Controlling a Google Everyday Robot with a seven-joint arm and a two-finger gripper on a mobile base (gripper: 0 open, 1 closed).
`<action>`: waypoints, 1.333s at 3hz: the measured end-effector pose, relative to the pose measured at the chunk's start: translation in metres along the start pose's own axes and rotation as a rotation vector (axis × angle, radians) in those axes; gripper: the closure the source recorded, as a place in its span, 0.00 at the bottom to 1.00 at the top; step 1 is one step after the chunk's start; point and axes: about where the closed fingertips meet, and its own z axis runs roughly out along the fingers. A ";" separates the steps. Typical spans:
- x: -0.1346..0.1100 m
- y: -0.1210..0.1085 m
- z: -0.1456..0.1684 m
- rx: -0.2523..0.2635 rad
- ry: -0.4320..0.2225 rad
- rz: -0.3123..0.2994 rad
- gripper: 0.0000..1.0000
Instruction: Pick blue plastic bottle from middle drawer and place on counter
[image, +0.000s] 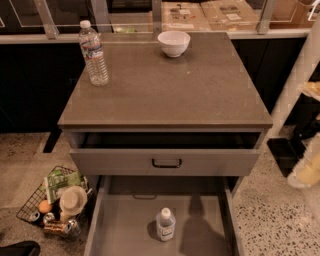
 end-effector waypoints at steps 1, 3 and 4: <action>0.051 0.034 0.035 0.014 -0.112 0.086 0.00; 0.076 0.095 0.092 -0.012 -0.450 0.145 0.00; 0.076 0.095 0.094 -0.012 -0.453 0.146 0.00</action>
Offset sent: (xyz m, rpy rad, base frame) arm -0.0778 -0.0008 -0.1564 0.5929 -0.1374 0.0259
